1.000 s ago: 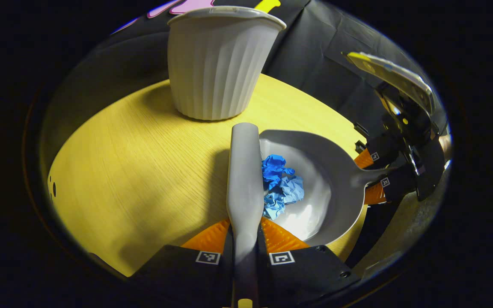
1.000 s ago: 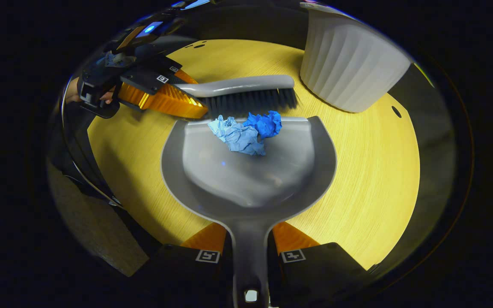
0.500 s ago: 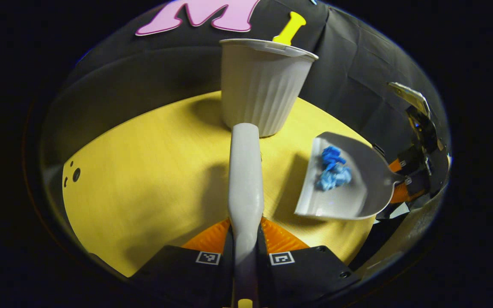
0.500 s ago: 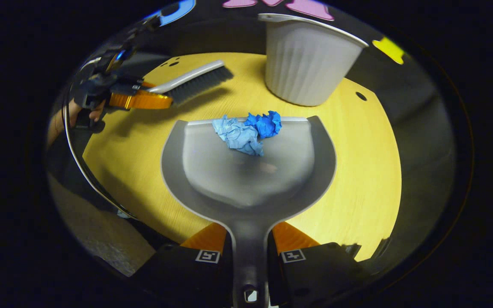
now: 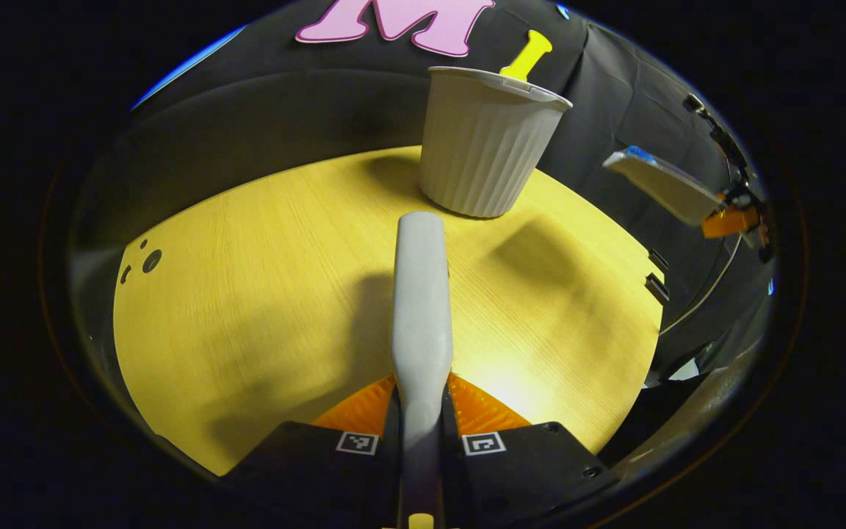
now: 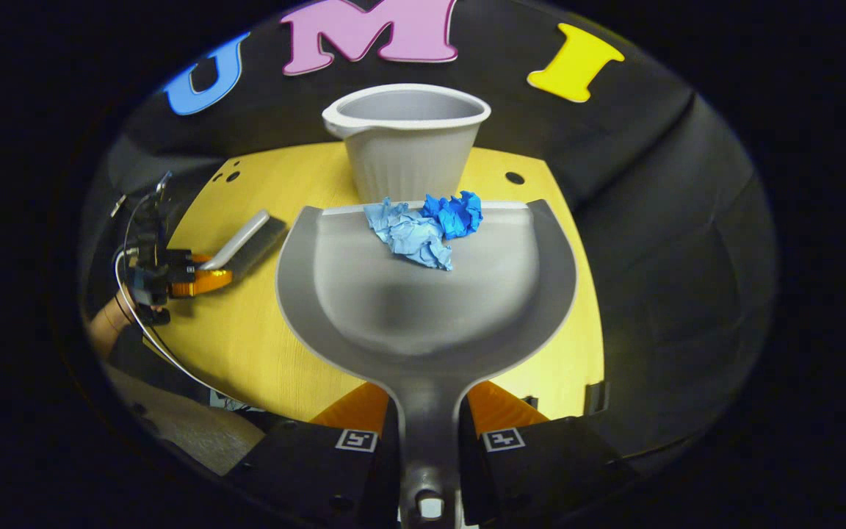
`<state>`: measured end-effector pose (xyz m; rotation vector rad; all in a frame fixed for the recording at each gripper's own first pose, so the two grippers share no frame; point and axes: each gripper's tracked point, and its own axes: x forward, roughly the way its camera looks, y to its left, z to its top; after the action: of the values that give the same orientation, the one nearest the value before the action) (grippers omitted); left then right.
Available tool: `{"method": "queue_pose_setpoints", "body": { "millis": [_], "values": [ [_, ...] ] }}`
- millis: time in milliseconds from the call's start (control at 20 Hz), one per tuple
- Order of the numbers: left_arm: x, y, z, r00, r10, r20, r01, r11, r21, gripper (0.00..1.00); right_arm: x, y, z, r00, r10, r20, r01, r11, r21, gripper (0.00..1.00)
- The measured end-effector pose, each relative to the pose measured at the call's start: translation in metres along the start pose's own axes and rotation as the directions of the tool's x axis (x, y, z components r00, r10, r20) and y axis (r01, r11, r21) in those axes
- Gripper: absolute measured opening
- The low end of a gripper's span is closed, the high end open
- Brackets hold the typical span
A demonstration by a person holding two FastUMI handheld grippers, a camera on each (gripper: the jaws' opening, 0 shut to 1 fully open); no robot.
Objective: Pick up the small broom and dustpan from the desktop, sweep the trash into the dustpan with the broom, and then empty the trash into the garbage bin.
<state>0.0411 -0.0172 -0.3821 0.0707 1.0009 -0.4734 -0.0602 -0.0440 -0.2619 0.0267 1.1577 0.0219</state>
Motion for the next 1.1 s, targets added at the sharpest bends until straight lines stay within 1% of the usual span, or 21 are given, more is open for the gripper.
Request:
{"method": "queue_pose_setpoints", "body": {
  "millis": [200,350,450,550,600,650,700,750,800,900,950,1100],
  "values": [
    [-0.001,0.01,-0.014,1.0,0.003,0.004,-0.003,1.0,-0.006,0.27,-0.022,-0.025,0.048,0.998,-0.026,0.065,0.025,0.999,0.025,0.37],
    [0.0,0.013,-0.019,1.0,0.005,0.011,-0.005,1.0,-0.015,0.27,-0.029,-0.045,0.084,0.995,-0.065,0.071,0.065,0.998,-0.003,0.37],
    [0.0,0.015,-0.022,1.0,0.003,0.013,-0.003,1.0,-0.016,0.27,-0.025,-0.051,0.105,0.996,-0.059,0.064,0.06,0.998,-0.013,0.36],
    [-0.001,0.016,-0.023,1.0,0.006,0.017,-0.006,1.0,-0.017,0.27,-0.01,-0.056,0.13,0.998,-0.046,0.05,0.047,0.999,-0.003,0.37],
    [-0.001,0.016,-0.022,1.0,0.009,0.019,-0.008,1.0,-0.022,0.27,-0.002,-0.06,0.14,0.997,-0.057,0.042,0.058,0.998,-0.008,0.37],
    [-0.002,0.017,-0.023,1.0,0.01,0.022,-0.009,1.0,-0.028,0.27,0.005,-0.067,0.149,0.997,-0.076,0.027,0.077,0.997,-0.028,0.37],
    [-0.004,0.018,-0.025,1.0,0.012,0.025,-0.011,0.999,-0.034,0.3,0.012,-0.072,0.157,0.995,-0.096,0.014,0.096,0.994,-0.052,0.37],
    [-0.004,0.018,-0.025,1.0,0.012,0.026,-0.011,0.999,-0.042,0.27,0.016,-0.076,0.165,0.993,-0.114,0.0,0.114,0.991,-0.076,0.37],
    [-0.005,0.018,-0.026,1.0,0.011,0.027,-0.01,0.999,-0.051,0.27,0.021,-0.078,0.172,0.991,-0.133,-0.011,0.131,0.985,-0.112,0.37],
    [-0.005,0.017,-0.029,1.0,0.012,0.026,-0.01,0.998,-0.064,0.27,0.027,-0.083,0.187,0.983,-0.184,-0.021,0.177,0.964,-0.197,0.37],
    [-0.004,0.017,-0.03,1.0,0.012,0.023,-0.01,0.998,-0.066,0.27,0.029,-0.084,0.194,0.979,-0.2,-0.025,0.188,0.952,-0.24,0.36],
    [-0.002,0.016,-0.034,1.0,0.01,0.016,-0.009,0.997,-0.071,0.27,0.036,-0.073,0.206,0.977,-0.201,-0.07,0.168,0.931,-0.323,0.37]
  ]
}}
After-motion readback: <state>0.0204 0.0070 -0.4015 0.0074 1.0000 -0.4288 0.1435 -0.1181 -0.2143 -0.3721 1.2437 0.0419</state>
